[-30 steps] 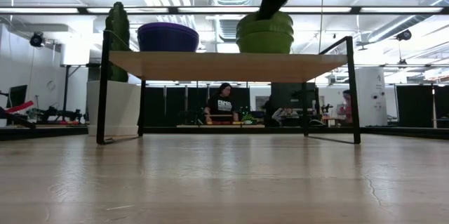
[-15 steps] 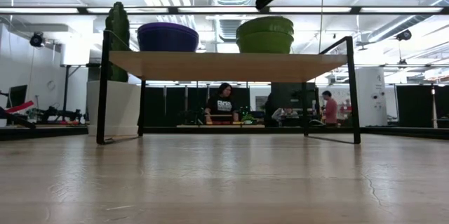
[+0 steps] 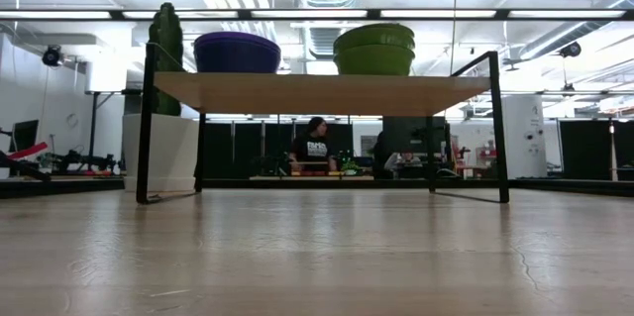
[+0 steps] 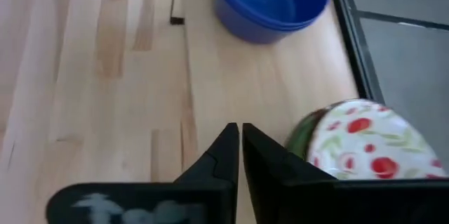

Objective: Pick & Place Mini bowls
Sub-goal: Return to Home Position

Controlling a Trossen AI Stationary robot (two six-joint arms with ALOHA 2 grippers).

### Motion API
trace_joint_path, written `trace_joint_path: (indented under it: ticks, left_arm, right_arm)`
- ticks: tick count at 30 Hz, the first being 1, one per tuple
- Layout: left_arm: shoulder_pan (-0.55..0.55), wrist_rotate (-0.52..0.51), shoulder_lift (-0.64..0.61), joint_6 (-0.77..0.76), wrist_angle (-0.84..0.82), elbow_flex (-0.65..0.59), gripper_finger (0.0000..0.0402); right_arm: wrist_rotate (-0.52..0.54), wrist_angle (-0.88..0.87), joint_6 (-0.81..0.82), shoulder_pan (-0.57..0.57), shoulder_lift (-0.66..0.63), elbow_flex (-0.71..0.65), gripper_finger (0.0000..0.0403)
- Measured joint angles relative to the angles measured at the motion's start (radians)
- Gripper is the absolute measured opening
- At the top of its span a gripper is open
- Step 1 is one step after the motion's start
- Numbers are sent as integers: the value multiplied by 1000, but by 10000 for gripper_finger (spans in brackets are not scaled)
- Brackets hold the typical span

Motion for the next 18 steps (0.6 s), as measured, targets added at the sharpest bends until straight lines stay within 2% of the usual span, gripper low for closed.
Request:
trace_joint_path:
  ticks: [6,11,14,18]
  left_arm:
    - [5,-4,-2,-10,42,-56,95]
    - [25,-4,-56,-1,12,-85,15]
    - [51,28,-112,17,15,-128,9]
    - [89,37,-231,24,40,-224,5]
  right_arm:
    - [0,212,4,80,-32,-165,8]
    - [-2,488,-27,145,-112,-333,8]
    - [-15,670,-56,173,-158,-456,8]
    - [-87,891,-139,194,-238,-615,8]
